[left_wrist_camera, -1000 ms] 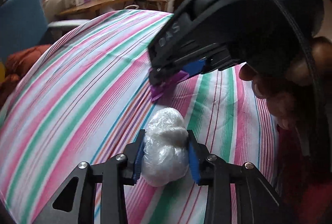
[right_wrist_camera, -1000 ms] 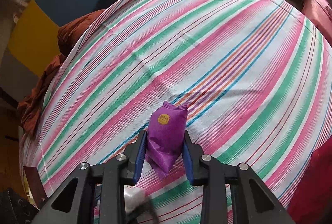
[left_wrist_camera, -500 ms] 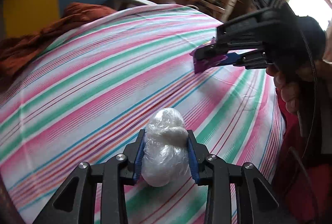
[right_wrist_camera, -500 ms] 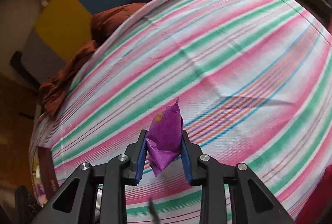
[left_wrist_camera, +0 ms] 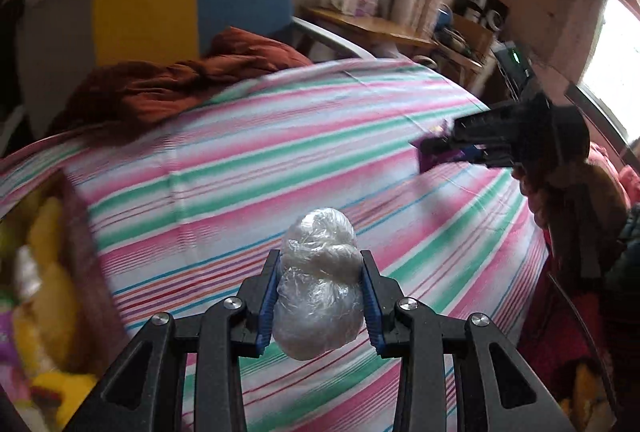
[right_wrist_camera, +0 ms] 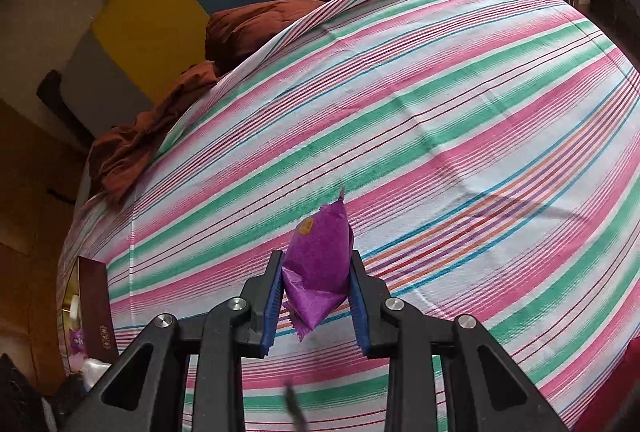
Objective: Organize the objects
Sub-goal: 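Carry the packet and plastic bundle into the gold tray and open both grippers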
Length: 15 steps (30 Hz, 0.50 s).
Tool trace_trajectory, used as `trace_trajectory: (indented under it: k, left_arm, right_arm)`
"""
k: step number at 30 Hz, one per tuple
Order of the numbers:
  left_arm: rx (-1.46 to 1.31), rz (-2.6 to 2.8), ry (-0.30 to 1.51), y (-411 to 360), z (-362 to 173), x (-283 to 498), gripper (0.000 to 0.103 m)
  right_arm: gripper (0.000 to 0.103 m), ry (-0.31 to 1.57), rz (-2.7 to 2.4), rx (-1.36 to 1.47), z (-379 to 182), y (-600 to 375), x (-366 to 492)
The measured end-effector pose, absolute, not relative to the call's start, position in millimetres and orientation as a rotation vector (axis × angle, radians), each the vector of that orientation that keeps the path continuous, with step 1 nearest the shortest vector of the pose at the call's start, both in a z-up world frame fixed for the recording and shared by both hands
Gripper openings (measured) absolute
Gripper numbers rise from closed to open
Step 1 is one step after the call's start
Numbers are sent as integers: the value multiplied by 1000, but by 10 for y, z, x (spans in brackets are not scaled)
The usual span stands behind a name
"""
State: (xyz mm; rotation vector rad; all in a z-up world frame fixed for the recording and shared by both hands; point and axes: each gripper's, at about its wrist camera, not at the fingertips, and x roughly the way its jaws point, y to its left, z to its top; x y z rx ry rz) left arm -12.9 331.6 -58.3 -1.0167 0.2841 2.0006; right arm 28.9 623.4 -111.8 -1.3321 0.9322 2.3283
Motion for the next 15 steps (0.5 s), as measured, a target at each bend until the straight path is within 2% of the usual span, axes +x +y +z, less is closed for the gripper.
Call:
trace_trajectory:
  k: [15]
  left_arm:
    - [-943,2304,214,2172,-160,-264,37]
  right_arm:
    - [29,577,2373,-1447,-1041,5776,49]
